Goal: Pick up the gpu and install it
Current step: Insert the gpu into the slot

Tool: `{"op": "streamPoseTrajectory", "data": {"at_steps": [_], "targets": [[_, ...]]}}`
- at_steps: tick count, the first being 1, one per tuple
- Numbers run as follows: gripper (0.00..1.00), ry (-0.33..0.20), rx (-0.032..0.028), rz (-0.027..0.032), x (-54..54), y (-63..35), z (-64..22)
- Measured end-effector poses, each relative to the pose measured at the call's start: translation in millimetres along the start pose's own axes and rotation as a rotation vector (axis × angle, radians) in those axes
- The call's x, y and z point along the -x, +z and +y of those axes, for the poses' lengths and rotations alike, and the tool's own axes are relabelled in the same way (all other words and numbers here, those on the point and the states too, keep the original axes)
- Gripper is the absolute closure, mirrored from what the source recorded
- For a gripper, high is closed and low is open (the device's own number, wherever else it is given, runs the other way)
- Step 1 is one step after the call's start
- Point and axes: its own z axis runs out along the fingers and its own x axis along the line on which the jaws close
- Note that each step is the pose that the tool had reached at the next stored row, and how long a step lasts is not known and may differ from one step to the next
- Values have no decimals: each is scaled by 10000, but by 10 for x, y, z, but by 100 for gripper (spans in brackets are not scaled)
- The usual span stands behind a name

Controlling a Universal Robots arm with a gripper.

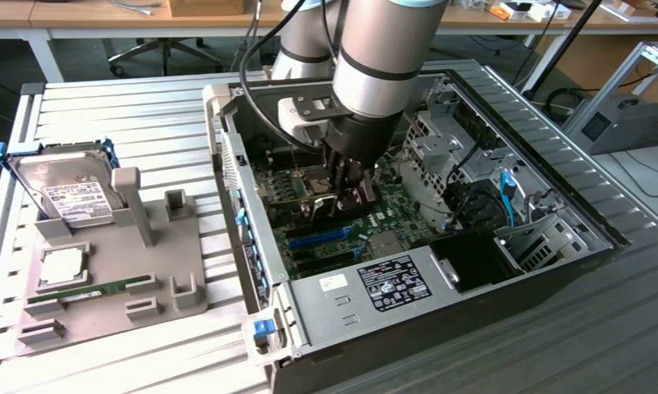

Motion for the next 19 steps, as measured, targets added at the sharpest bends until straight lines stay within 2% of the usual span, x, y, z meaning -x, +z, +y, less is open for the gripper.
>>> {"op": "streamPoseTrajectory", "data": {"at_steps": [7,9,13,17,19], "targets": [[73,0,-3,3,0,4,1],[73,0,-3,29,1,-10,1],[73,2,-12,36,0,-13,5],[73,-9,-153,40,0,-12,7],[73,-11,-195,43,0,-14,17]]}}
